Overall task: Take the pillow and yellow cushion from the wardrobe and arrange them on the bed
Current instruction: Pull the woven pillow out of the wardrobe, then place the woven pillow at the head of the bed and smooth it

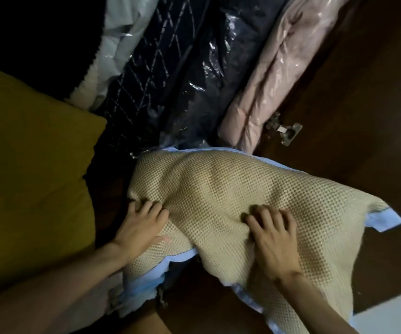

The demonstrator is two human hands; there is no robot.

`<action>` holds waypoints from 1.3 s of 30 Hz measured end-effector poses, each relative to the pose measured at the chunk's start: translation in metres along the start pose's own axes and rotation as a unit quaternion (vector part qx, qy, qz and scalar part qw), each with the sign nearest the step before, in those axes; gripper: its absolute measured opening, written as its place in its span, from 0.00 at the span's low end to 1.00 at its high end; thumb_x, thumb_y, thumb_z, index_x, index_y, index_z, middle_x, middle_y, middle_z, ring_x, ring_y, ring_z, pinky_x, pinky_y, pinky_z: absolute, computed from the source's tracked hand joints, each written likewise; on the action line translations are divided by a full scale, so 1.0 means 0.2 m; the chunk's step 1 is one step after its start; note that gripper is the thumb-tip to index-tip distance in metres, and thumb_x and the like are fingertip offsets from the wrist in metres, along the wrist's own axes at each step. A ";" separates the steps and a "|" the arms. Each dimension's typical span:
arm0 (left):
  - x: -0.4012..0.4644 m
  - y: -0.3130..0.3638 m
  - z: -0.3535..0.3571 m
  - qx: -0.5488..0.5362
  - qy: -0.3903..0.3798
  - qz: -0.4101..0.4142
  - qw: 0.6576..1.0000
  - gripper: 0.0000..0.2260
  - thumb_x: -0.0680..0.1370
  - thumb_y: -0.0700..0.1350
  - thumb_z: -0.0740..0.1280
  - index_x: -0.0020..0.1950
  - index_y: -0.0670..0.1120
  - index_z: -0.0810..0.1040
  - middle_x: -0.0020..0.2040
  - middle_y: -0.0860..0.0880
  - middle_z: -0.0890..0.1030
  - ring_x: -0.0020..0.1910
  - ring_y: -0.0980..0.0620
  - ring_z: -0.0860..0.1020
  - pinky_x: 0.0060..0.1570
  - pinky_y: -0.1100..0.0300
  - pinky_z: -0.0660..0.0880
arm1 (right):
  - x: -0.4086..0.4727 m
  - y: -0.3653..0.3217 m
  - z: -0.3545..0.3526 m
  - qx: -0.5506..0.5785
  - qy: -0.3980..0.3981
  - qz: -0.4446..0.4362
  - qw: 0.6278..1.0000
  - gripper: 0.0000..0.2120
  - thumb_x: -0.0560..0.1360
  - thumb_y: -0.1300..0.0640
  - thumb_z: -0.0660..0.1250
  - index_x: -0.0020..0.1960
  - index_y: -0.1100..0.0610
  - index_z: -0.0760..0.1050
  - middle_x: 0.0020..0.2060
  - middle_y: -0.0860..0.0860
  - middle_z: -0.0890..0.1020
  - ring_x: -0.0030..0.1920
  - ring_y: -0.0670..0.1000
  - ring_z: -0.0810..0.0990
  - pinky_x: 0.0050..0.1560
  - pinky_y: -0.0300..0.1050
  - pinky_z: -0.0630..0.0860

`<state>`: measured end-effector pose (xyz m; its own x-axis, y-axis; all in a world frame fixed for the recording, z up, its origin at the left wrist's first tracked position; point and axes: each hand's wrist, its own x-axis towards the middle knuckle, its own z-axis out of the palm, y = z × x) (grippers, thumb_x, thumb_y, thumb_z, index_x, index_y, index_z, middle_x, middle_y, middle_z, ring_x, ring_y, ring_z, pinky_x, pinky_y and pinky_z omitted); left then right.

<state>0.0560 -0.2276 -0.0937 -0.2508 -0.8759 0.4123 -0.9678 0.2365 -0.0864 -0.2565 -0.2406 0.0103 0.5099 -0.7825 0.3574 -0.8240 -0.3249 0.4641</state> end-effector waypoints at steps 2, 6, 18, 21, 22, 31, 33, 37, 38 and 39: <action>0.01 -0.03 -0.01 -0.020 0.025 0.022 0.999 0.26 0.66 0.62 0.77 0.53 0.45 0.80 0.47 0.47 0.79 0.47 0.45 0.76 0.45 0.43 0.73 | 0.01 -0.04 -0.04 0.009 0.008 0.030 0.999 0.20 0.68 0.54 0.74 0.59 0.48 0.75 0.57 0.51 0.75 0.57 0.57 0.72 0.60 0.59 0.64; 0.00 -0.09 -0.09 -0.065 0.038 0.063 0.995 0.25 0.64 0.53 0.81 0.57 0.46 0.81 0.50 0.50 0.80 0.49 0.46 0.77 0.46 0.45 0.73 | 0.00 -0.07 -0.13 0.046 -0.037 0.071 0.996 0.12 0.77 0.53 0.62 0.58 0.43 0.76 0.51 0.44 0.81 0.53 0.52 0.76 0.56 0.52 0.67; -0.07 0.61 -0.49 -0.204 0.008 0.284 0.937 0.29 0.61 0.41 0.77 0.61 0.50 0.76 0.55 0.57 0.76 0.54 0.57 0.68 0.50 0.58 0.62 | -1.17 0.17 -0.43 0.136 -0.110 0.330 0.927 0.32 0.59 0.62 0.76 0.61 0.45 0.81 0.49 0.46 0.87 0.49 0.55 0.84 0.44 0.51 0.80; -0.16 1.02 -0.53 -0.259 -0.016 0.362 0.895 0.24 0.63 0.42 0.71 0.56 0.56 0.71 0.52 0.62 0.74 0.51 0.60 0.67 0.47 0.60 0.64 | -1.68 0.23 -0.56 0.124 -0.157 0.419 0.886 0.29 0.60 0.63 0.72 0.60 0.47 0.82 0.47 0.46 0.86 0.51 0.56 0.84 0.45 0.50 0.79; -0.21 1.18 -0.55 -0.270 -0.024 0.390 0.880 0.22 0.63 0.42 0.70 0.55 0.56 0.70 0.51 0.62 0.74 0.50 0.60 0.67 0.47 0.62 0.62 | -1.87 0.24 -0.61 0.119 -0.175 0.443 0.871 0.27 0.62 0.62 0.70 0.59 0.47 0.82 0.48 0.46 0.86 0.51 0.55 0.83 0.46 0.49 0.78; -0.74 2.52 -0.92 -0.302 -0.022 0.675 0.673 0.26 0.59 0.41 0.64 0.56 0.56 0.69 0.54 0.63 0.71 0.54 0.53 0.73 0.49 0.58 0.65 | -3.43 -0.10 -1.31 0.053 -0.218 0.682 0.696 0.16 0.64 0.62 0.63 0.50 0.51 0.79 0.47 0.47 0.83 0.54 0.55 0.80 0.50 0.51 0.75; -0.92 2.81 -1.02 -0.305 0.005 0.726 0.616 0.24 0.63 0.44 0.60 0.59 0.52 0.71 0.56 0.56 0.75 0.57 0.47 0.75 0.50 0.53 0.69 | -3.71 -0.26 -1.48 0.031 -0.208 0.730 0.650 0.14 0.64 0.62 0.63 0.48 0.52 0.79 0.47 0.48 0.83 0.54 0.56 0.80 0.50 0.52 0.77; -1.33 3.28 -1.20 -0.318 0.031 0.802 0.504 0.24 0.63 0.44 0.63 0.60 0.48 0.71 0.59 0.48 0.78 0.58 0.42 0.75 0.52 0.48 0.69 | -4.11 -0.61 -1.81 -0.042 -0.199 0.804 0.560 0.15 0.65 0.64 0.62 0.49 0.53 0.79 0.46 0.48 0.83 0.53 0.57 0.80 0.48 0.53 0.77; -1.42 3.37 -1.26 -0.320 0.040 0.821 0.471 0.24 0.63 0.45 0.62 0.59 0.48 0.70 0.58 0.49 0.77 0.56 0.44 0.74 0.49 0.51 0.67 | -4.17 -0.70 -1.88 -0.064 -0.200 0.817 0.537 0.16 0.66 0.64 0.62 0.50 0.52 0.80 0.47 0.48 0.84 0.54 0.57 0.80 0.47 0.53 0.77; -1.52 3.46 -1.32 -0.324 0.043 0.837 0.438 0.23 0.63 0.46 0.61 0.58 0.49 0.70 0.56 0.51 0.75 0.53 0.46 0.73 0.46 0.52 0.66 | -4.23 -0.79 -1.95 -0.085 -0.202 0.831 0.512 0.17 0.66 0.65 0.62 0.51 0.52 0.80 0.47 0.49 0.84 0.54 0.58 0.80 0.47 0.53 0.77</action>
<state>-0.5321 0.3127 -0.0386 -0.5688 0.7665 0.2983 0.7880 0.6118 -0.0694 -0.4608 0.6789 -0.0500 -0.9808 0.0386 0.1913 0.0133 0.9912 -0.1318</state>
